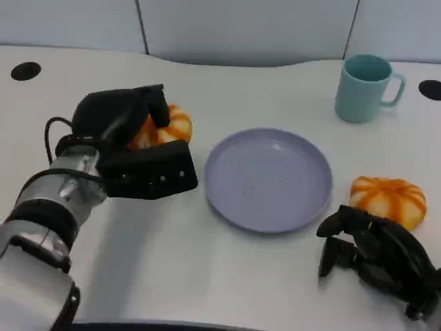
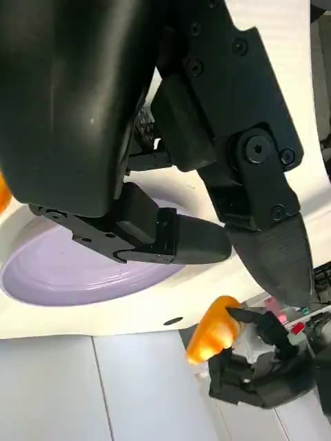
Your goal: Grasp the bread from the table and place it into the plate.
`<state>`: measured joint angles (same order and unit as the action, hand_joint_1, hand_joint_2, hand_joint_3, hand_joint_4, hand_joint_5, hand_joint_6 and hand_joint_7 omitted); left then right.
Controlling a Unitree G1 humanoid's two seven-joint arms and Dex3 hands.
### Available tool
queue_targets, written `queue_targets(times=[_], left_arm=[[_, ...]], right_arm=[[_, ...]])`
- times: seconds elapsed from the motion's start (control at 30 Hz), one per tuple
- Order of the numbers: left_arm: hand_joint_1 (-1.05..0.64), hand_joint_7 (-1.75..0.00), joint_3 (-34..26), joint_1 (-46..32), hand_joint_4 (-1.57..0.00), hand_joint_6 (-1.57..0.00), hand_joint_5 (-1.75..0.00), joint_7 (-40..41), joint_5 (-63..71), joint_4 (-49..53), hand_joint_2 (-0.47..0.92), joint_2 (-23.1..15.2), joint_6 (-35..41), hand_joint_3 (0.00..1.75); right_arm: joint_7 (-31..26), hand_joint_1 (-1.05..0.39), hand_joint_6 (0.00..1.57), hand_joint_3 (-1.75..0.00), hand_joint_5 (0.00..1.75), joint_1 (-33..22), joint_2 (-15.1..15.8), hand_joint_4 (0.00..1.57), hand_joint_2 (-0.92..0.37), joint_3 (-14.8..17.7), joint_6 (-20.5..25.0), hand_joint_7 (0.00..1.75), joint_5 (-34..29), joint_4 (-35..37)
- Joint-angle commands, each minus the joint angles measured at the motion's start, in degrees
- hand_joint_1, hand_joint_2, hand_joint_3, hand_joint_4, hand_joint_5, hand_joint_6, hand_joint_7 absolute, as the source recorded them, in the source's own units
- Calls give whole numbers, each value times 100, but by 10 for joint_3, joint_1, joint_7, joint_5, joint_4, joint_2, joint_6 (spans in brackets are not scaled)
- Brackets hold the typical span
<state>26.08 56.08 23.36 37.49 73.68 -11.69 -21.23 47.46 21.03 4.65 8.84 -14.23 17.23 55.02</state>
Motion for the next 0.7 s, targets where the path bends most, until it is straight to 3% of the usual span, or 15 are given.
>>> queue_targets(times=[0.03, 0.4, 0.5, 0.7], left_arm=[[-17, -175, 7, 24, -88, -70, -175, 3, 6, -7, 51, 5, -10, 78], [-26, -175, 37, 44, -92, -72, -175, 11, 31, -3, 57, 37, -37, 78], [-26, -175, 51, 44, -95, -74, -175, 16, 43, 0, 50, 51, -40, 94], [-26, -175, 67, 48, -98, -75, -175, 19, 55, 3, 50, 72, -37, 92]], right_arm=[[-9, -51, 72, -12, 159, -22, 1, 59, -92, -6, 26, 106, -11, 3], [-10, -52, 73, -10, 163, -13, 2, 58, -92, -4, 40, 107, -10, 7], [-7, -51, 72, -11, 161, -7, 2, 59, -92, -4, 29, 107, -12, 20], [-10, -52, 73, -9, 164, -1, 2, 61, -92, -2, 15, 107, -16, 42]])
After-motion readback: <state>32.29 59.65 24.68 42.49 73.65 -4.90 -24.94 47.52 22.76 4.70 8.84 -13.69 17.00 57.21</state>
